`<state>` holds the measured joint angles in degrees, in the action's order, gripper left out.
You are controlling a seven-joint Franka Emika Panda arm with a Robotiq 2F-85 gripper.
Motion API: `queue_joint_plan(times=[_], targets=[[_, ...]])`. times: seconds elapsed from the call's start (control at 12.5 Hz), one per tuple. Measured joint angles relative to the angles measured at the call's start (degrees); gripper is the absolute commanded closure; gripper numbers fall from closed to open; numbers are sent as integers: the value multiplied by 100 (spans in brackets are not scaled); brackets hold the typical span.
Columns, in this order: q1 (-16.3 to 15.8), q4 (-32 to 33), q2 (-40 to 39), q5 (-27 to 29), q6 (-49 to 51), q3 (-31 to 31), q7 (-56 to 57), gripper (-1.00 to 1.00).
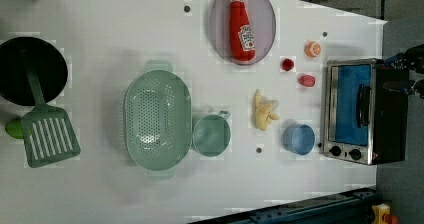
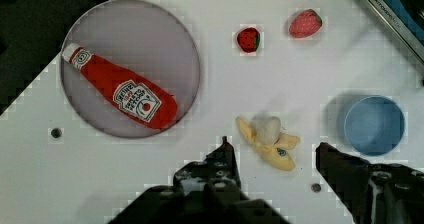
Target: Pick banana from table and place on oven.
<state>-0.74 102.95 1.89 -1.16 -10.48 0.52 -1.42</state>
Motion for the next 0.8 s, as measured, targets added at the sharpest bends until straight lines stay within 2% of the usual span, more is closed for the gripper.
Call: queue_joint_plan(times=[0.16,0.24,0.32,0.48,0.64,0.8], targets=[[40,1097,1236,-25,1080,80,7,-80],[52,1421,1856,-7,1313,125,14,-99],[36,1589,2390,53,1329,202,32,-100],[96,1500,2997,44,1096,232,42,-100],[158,1343,3115,-18,677,213,40,-100],[153,1388,2857,-96,204,207,41,-100]])
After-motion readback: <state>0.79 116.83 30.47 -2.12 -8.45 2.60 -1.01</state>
